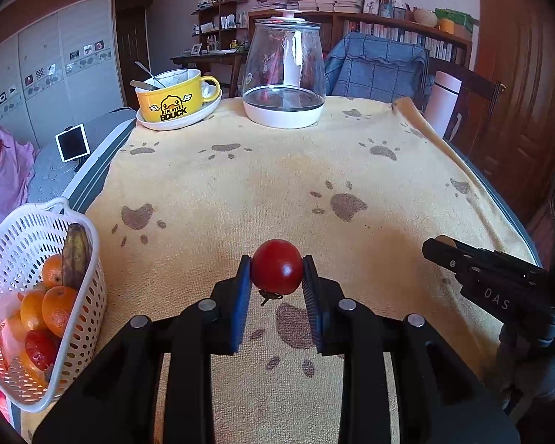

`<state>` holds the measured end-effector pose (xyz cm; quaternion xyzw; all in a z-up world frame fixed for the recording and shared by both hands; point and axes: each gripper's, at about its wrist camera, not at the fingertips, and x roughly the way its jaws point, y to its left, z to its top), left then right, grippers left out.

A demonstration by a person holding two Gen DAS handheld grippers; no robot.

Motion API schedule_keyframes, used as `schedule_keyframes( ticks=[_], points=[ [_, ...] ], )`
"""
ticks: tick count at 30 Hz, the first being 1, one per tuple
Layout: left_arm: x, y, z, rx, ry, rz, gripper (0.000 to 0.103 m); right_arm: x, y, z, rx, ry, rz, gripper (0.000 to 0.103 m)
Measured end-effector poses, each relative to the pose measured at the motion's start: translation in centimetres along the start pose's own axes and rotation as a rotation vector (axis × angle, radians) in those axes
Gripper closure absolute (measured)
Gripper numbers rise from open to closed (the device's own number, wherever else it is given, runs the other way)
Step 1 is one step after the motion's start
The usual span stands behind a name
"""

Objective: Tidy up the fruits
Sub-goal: 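Carry the tomato with the left tool into the basket and open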

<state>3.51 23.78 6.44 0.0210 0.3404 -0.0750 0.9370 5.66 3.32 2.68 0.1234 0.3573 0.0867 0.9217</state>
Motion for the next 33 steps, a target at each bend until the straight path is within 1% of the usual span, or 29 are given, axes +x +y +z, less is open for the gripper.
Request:
schedule_keyframes(
  ticks=[7,11,15,24,33],
  points=[
    [-2.6,2.2,0.4,-0.045,-0.055,0.035,0.075,0.0,0.0,0.0,0.001,0.0,-0.006,0.078],
    [-3.8,4.0,0.6,-0.071,-0.083,0.08,0.075,0.0,-0.1,0.0,0.005,0.002,-0.01,0.078],
    [-4.7,6.7,0.6,-0.119,-0.097,0.124,0.075,0.1,-0.2,0.0,0.005,0.002,-0.012,0.078],
    [-5.5,13.1,-0.1,-0.225,-0.099,0.217,0.075,0.2,-0.4,-0.1,0.01,0.008,-0.018,0.078],
    [-4.9,17.1,-1.3,-0.304,-0.063,0.269,0.075,0.3,-0.4,-0.1,0.012,0.011,-0.02,0.078]
  ],
)
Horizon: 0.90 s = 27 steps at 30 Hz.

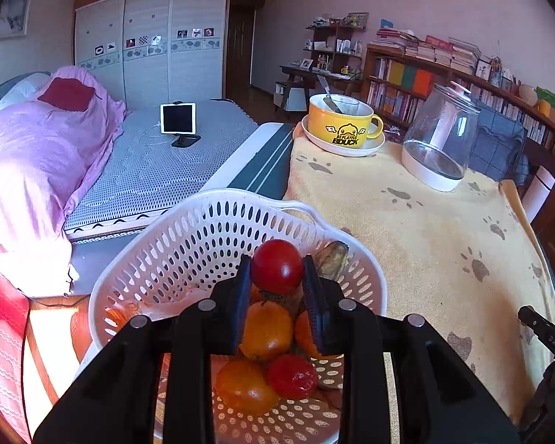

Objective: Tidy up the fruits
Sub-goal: 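Carry the tomato with the left tool into the basket and open, then carry the kiwi with the right tool into the basket and open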

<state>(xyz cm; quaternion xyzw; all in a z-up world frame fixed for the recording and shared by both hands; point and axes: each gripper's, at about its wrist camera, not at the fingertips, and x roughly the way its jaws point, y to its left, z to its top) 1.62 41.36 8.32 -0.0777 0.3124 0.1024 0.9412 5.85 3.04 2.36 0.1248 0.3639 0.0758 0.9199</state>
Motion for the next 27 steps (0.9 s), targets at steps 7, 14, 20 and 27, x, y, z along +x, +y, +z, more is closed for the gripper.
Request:
schedule_keyframes(
  ticks=[7,14,20,27],
  points=[
    [0.8,1.0,-0.3,-0.026,0.019,0.011,0.075,0.1,0.0,-0.1,-0.002,0.003,-0.004,0.078],
    [0.0,2.3,-0.3,-0.066,0.001,-0.005,0.07,0.2,0.0,-0.1,-0.003,0.004,-0.007,0.078],
    [-2.1,4.4,0.3,-0.107,-0.054,0.011,0.066,0.3,-0.1,-0.2,-0.005,0.008,-0.016,0.078],
    [-4.5,7.1,0.8,-0.131,-0.119,0.099,0.059,-0.1,0.8,-0.1,-0.016,0.017,-0.022,0.078]
  ],
)
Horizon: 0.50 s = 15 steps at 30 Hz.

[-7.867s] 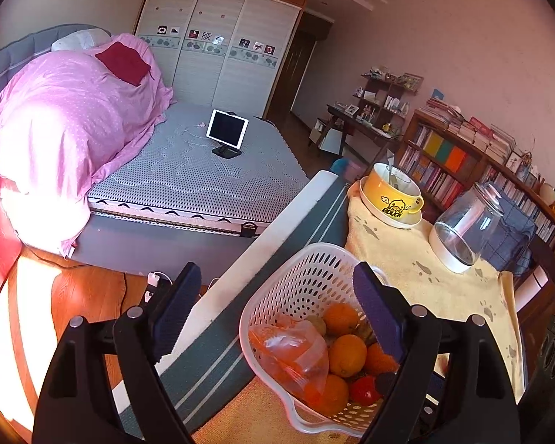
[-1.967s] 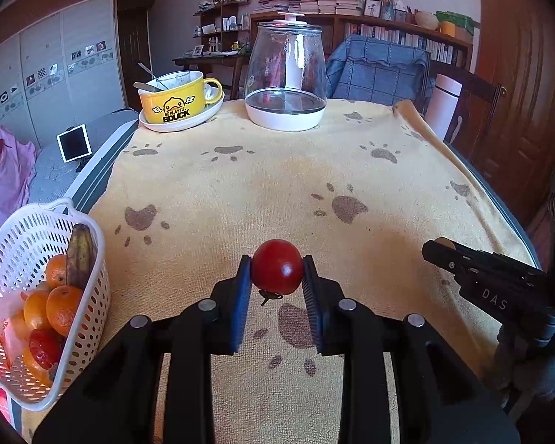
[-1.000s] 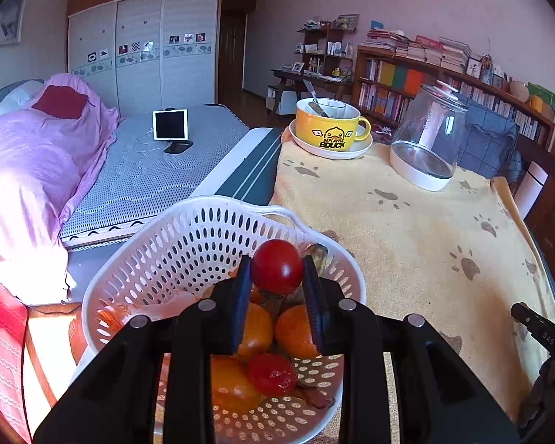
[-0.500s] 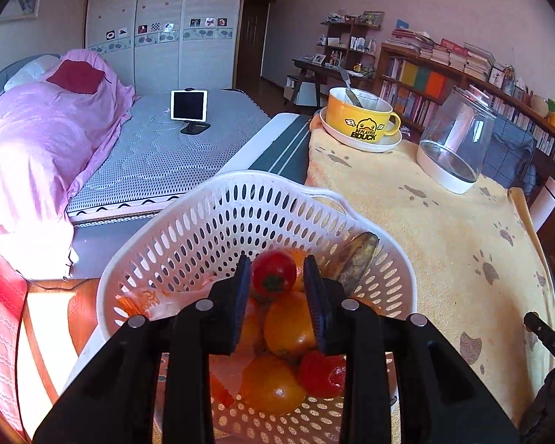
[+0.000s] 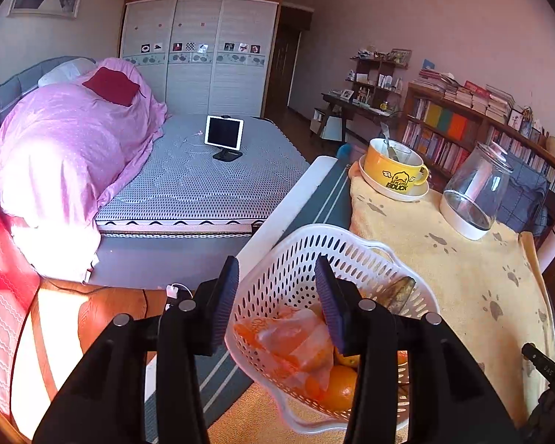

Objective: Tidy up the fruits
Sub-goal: 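Carry the kiwi with the right tool into the basket and open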

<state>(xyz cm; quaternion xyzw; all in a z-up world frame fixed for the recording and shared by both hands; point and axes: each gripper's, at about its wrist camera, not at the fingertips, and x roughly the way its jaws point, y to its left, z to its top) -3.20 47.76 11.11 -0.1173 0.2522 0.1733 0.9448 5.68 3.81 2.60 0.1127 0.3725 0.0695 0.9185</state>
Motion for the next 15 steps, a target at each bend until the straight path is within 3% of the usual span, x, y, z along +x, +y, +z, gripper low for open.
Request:
schedule_keyframes(
  ticks=[6,11,15],
  points=[
    [-0.5,0.8,0.0,0.003,-0.004,-0.006,0.058,-1.4,2.9,0.7,-0.009,-0.009,0.074,0.078],
    [-0.7,0.8,0.0,0.024,-0.007,-0.008,0.057,-2.7,7.9,1.3,-0.091,-0.031,0.151,0.078],
    [-1.1,1.1,0.2,0.014,-0.015,-0.018,0.05,-2.9,12.2,1.7,-0.155,-0.033,0.221,0.078]
  ],
)
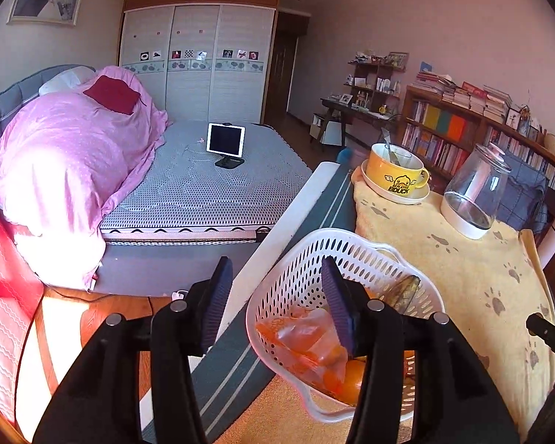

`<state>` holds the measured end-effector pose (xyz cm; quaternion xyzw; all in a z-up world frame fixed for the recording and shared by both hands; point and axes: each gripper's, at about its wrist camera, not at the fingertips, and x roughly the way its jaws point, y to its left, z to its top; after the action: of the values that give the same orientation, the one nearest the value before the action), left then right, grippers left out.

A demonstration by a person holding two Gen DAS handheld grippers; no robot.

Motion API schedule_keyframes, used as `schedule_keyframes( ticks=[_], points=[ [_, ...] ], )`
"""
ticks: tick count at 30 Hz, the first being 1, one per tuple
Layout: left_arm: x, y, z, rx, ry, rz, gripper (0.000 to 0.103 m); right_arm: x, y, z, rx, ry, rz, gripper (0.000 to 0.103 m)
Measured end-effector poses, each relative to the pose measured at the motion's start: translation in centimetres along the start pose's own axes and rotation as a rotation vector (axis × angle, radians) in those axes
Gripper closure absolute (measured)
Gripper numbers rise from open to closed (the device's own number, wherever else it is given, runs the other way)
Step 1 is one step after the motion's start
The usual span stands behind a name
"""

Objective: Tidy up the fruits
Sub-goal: 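Carry the kiwi with the right tool into the basket and open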

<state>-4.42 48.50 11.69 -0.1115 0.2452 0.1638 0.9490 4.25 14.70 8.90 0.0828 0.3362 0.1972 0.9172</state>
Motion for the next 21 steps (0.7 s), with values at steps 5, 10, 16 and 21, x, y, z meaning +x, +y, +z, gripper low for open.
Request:
schedule_keyframes(
  ticks=[5,10,16,21],
  points=[
    [-0.4,0.4,0.2,-0.012,-0.007,0.001,0.049,1.6,4.7,1.0,-0.056,0.019,0.085,0.078],
    [-0.8,0.4,0.5,-0.023,-0.021,0.006,0.049,3.3,8.9,1.5,-0.119,0.04,0.131,0.078],
    [-1.1,0.9,0.7,-0.04,-0.028,0.002,0.049,5.2,12.0,1.6,-0.158,0.066,0.159,0.078],
    [-1.3,1.6,1.1,-0.061,-0.035,0.007,0.049,7.5,14.3,1.8,-0.196,0.103,0.165,0.078]
  ],
)
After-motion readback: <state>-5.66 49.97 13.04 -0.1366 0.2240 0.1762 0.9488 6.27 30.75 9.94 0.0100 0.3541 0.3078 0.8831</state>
